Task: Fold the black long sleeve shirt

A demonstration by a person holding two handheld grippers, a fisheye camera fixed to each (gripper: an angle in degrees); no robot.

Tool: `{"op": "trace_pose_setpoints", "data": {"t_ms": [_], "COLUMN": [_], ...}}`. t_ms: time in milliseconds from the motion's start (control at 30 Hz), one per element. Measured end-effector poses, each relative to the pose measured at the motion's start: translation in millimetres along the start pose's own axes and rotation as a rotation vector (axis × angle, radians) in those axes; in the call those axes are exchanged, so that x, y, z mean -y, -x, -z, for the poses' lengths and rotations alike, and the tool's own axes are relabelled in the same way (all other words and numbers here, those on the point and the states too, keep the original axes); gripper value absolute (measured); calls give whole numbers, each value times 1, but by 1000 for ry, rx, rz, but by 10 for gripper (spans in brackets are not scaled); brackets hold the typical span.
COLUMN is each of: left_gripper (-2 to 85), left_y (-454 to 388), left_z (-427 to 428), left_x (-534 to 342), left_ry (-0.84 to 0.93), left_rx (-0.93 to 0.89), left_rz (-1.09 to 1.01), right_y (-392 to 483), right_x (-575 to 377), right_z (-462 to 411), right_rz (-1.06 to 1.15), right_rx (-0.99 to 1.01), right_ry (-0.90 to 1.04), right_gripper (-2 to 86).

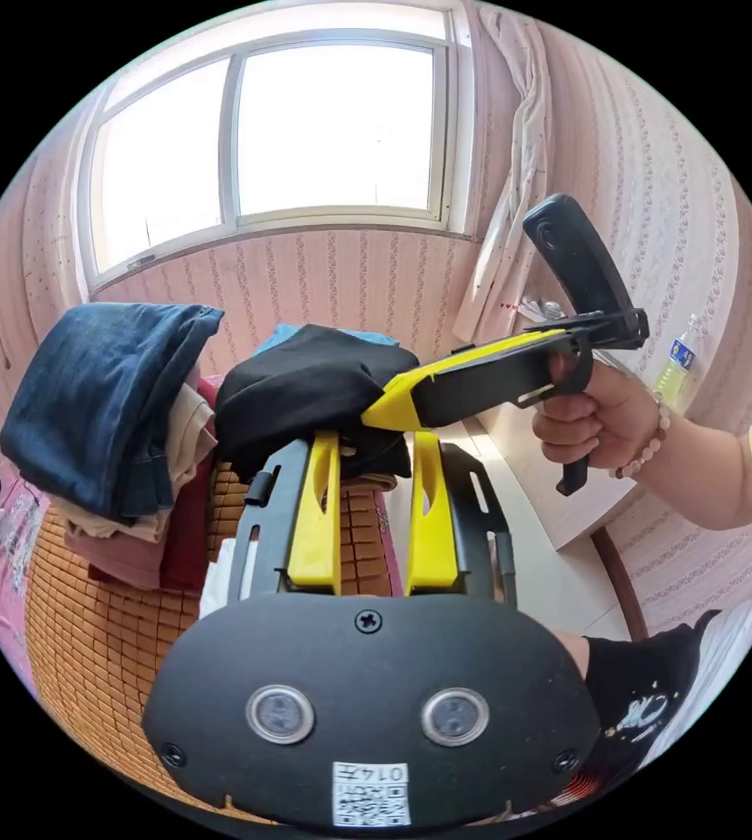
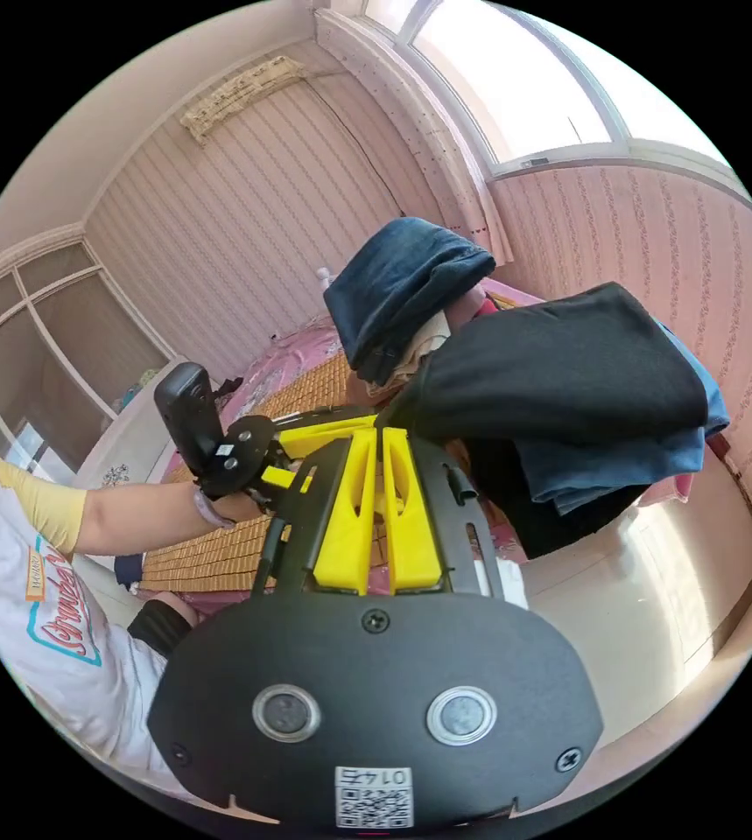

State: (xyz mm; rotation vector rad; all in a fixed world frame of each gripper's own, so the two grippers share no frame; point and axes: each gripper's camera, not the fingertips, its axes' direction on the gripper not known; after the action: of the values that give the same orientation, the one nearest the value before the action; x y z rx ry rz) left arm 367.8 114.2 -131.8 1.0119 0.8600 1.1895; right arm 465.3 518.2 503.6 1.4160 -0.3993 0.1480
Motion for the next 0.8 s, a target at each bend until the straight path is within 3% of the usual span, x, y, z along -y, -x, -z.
{"op": "trace_pose_setpoints", "data": {"t_ms": [167,333,533,633,800], "left_gripper": [23,-1,-4,3,42], "left_y": [-18,-31,-57,-82,-97], "left_z": [112,235,404,455,472], "left_x": [-58,-116,-166,-192,-284], "left_ry": [-41,3,-202,-238,-184], "left_rx": [197,384,756,889,764], "left_rz": [151,281,461,470,680], "right_y": [65,153,276,335,379], "right_x": [1,5,20,12,-40], "right_z": [0,-47,-85,-84,-126], "right_rz": [150,232,294,443,590], "right_rx": [174,490,848,883,777], "right_ry": [22,55,41,20,267], "right_gripper": [5,5,5,5,5]}}
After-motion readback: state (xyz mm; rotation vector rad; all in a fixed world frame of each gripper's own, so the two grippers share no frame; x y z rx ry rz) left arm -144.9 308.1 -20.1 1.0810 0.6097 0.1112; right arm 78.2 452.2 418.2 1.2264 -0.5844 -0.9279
